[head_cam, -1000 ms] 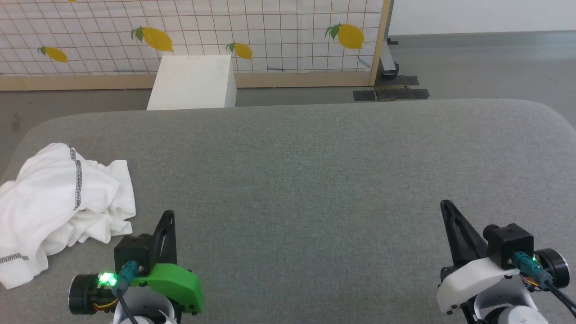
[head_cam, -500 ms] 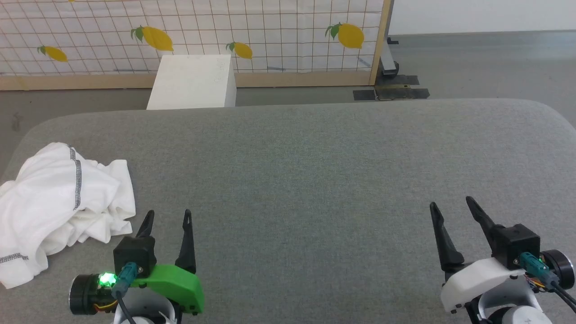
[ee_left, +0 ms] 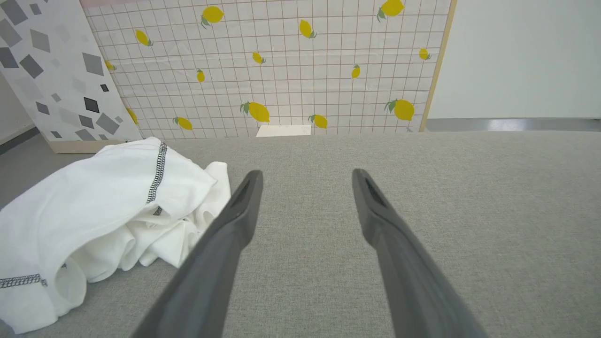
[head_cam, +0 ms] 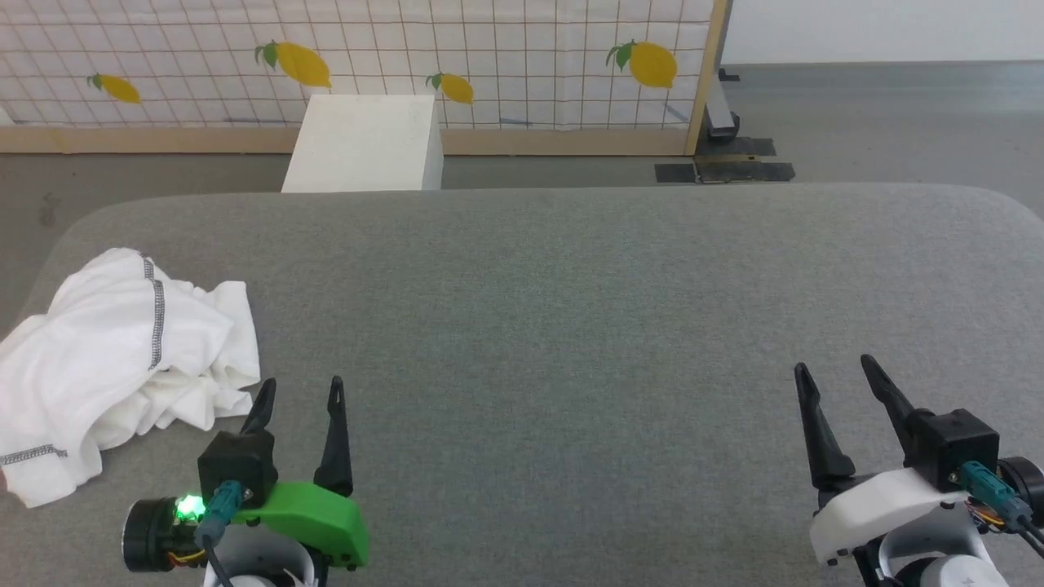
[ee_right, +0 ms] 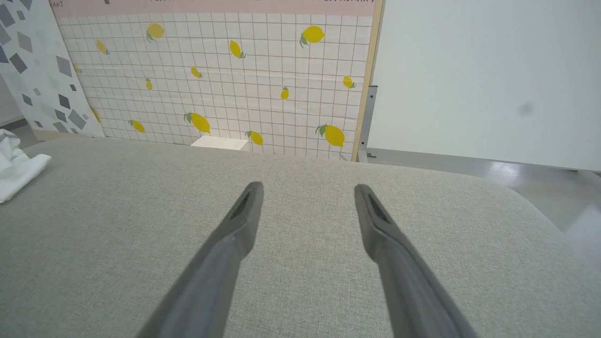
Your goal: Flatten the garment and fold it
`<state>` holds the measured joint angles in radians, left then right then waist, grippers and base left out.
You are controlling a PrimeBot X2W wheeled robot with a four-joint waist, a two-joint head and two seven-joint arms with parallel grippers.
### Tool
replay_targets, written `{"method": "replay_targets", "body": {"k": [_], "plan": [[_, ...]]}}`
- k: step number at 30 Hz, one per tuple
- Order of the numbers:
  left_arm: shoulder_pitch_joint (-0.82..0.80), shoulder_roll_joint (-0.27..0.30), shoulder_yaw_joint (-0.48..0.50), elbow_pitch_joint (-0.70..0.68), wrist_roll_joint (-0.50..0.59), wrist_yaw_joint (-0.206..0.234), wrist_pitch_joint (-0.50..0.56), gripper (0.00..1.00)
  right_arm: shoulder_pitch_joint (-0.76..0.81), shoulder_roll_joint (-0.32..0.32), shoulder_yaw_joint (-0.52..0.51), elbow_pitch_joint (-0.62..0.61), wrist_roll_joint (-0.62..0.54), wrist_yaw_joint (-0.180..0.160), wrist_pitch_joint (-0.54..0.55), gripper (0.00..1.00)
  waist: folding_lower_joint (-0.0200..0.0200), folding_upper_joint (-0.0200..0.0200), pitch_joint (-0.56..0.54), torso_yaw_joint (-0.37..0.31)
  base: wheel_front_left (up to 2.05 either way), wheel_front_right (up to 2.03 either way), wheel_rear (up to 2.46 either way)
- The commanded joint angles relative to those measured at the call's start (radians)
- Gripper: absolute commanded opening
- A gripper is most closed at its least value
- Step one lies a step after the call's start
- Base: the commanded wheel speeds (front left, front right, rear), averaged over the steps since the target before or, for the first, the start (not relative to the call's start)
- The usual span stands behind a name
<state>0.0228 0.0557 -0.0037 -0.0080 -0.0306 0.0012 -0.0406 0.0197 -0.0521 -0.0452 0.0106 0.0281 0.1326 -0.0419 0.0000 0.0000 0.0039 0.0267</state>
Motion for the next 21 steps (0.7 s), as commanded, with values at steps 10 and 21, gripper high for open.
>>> {"method": "replay_targets", "body": {"k": [10, 21], "plan": [[0.022, -0.001, 0.004, -0.006, -0.023, 0.009, -0.032, 1.0, 0.002, 0.001, -0.022, 0.014, 0.012, -0.001, -0.029, 1.0, 0.0, 0.0, -0.003, 0.055, 0.0, 0.0, 0.0], [0.04, -0.002, 0.008, -0.009, -0.034, 0.01, -0.055, 1.0, 0.003, 0.001, -0.036, 0.028, 0.023, -0.001, -0.052, 1.0, 0.0, 0.0, -0.012, 0.133, 0.0, 0.0, 0.0]]}}
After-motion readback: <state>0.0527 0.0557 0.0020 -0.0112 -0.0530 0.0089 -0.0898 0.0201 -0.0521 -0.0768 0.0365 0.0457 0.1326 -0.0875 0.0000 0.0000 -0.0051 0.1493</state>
